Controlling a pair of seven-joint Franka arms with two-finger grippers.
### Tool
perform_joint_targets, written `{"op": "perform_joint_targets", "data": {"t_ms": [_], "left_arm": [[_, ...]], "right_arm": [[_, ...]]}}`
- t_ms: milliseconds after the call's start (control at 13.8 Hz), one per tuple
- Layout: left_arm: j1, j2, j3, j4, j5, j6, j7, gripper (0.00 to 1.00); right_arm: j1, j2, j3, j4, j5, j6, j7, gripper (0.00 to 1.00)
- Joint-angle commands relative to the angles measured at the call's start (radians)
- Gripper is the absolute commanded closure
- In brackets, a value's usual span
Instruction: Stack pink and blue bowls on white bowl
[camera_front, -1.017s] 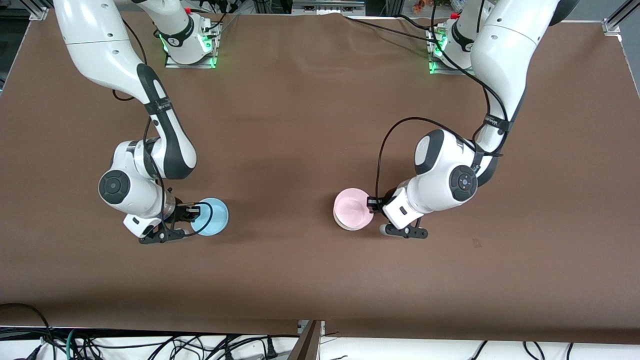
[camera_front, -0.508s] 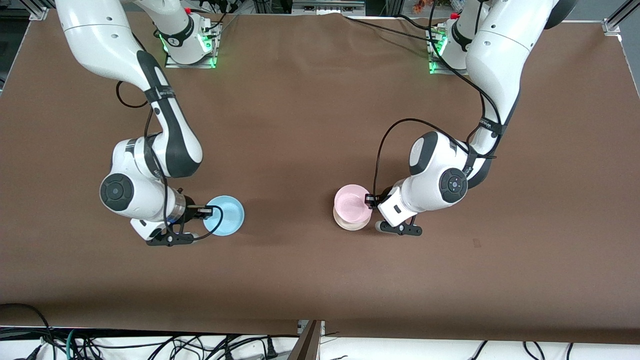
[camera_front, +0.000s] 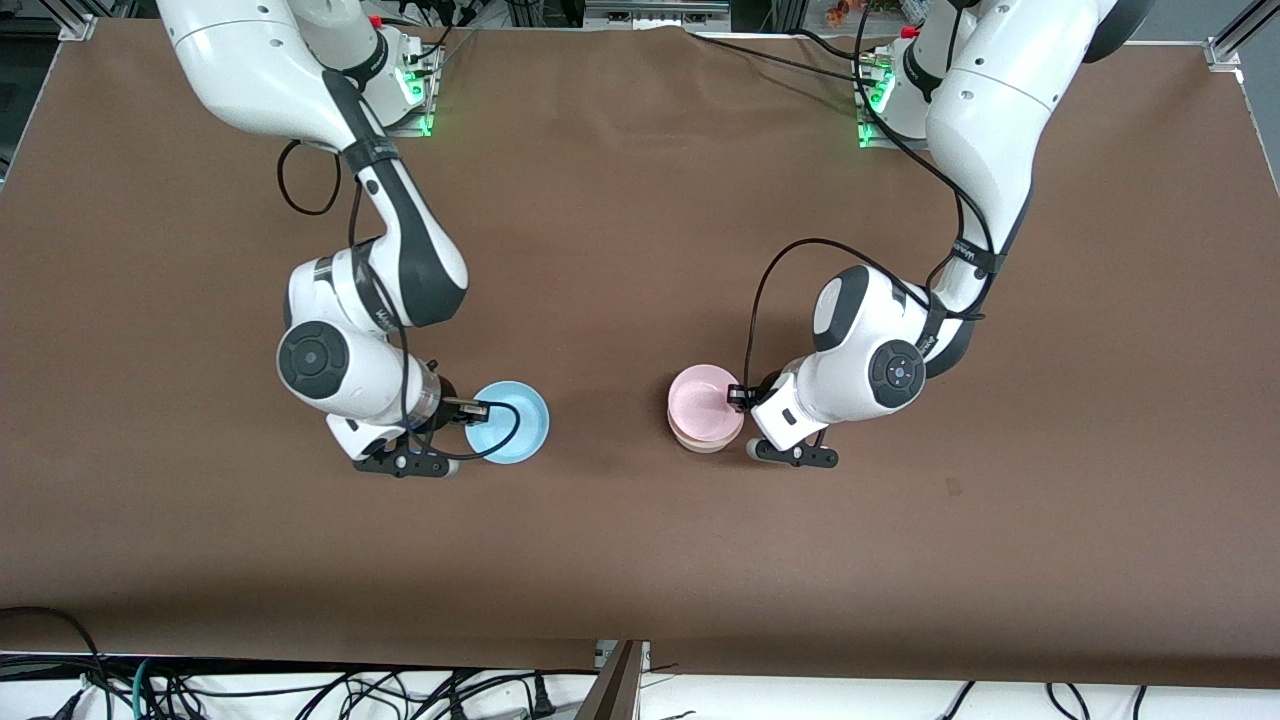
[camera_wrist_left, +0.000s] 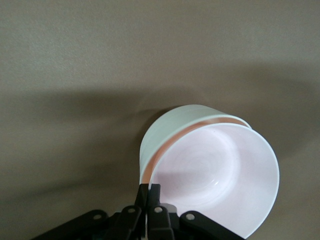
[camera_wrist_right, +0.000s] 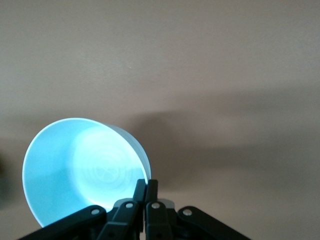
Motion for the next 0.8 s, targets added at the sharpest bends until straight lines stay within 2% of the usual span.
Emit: {"op": "perform_joint_targets", "data": {"t_ms": [0, 726], "left_arm": [[-0.006, 0.000, 0.001, 0.007, 0.023, 0.002, -0.033, 1.00], [0.008, -0.001, 0.001, 0.017, 0.015, -0.003, -0.039, 1.00]], "right_arm": [[-0.006, 0.001, -0.001, 0.020, 0.008, -0.016, 0.011, 0.98], [-0.009, 0.004, -0.002, 0.055, 0.008, -0.022, 0.007, 0.98]]}}
